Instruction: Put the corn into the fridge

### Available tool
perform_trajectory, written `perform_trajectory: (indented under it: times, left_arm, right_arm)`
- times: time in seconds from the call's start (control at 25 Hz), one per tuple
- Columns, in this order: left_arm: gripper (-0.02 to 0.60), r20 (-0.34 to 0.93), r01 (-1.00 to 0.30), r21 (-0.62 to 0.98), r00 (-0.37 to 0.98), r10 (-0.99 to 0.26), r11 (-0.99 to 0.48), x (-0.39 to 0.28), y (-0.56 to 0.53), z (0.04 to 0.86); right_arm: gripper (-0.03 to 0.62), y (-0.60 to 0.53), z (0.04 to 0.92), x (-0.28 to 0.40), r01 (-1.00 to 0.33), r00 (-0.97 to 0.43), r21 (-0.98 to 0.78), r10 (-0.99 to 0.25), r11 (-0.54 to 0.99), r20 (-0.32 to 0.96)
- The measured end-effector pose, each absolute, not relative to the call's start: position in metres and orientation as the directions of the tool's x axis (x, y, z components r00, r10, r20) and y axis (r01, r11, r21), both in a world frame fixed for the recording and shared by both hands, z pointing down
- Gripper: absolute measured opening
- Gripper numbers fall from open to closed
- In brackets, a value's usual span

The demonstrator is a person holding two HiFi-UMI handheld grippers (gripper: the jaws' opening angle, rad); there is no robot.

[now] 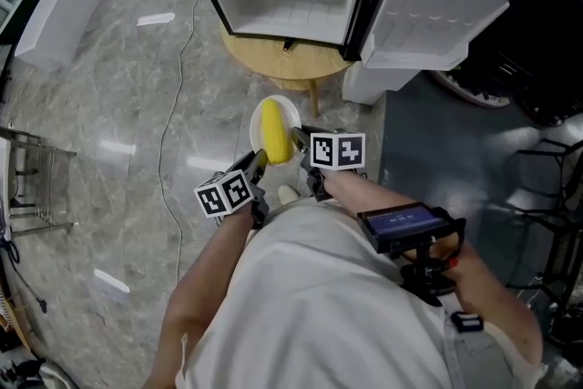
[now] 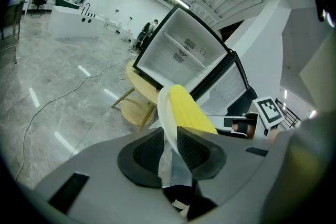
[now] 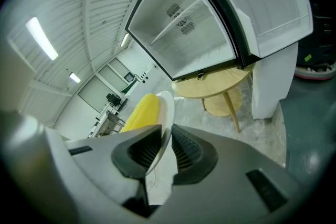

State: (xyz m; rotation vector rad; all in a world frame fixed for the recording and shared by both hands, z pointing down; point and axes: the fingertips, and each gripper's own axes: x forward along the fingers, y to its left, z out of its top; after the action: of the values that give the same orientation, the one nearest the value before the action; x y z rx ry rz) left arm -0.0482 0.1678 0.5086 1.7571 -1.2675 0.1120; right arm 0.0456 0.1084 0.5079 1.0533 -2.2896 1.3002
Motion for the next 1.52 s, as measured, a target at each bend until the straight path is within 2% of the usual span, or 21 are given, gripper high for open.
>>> perform_trajectory:
  times: [0.88,1.52]
  left_arm:
    - [0.081,0.518,-0.769,0.639,0.452,-0.726,-0.023,-0.086,0.129,0.505]
    - [0.081,0.539,-0.768,0.64,0.454,-0.709,-0.005,-0.105,0.057,0.512]
  right_arm:
    - [0.057,0.068,0.501,0.006,-0.722,-0.689,-0.592,-0.441,0.358,0.575]
    - [0.057,-0.004,0.511,-0.015,-0.712,-0.7,-0.607,-0.42,0.354,0.578]
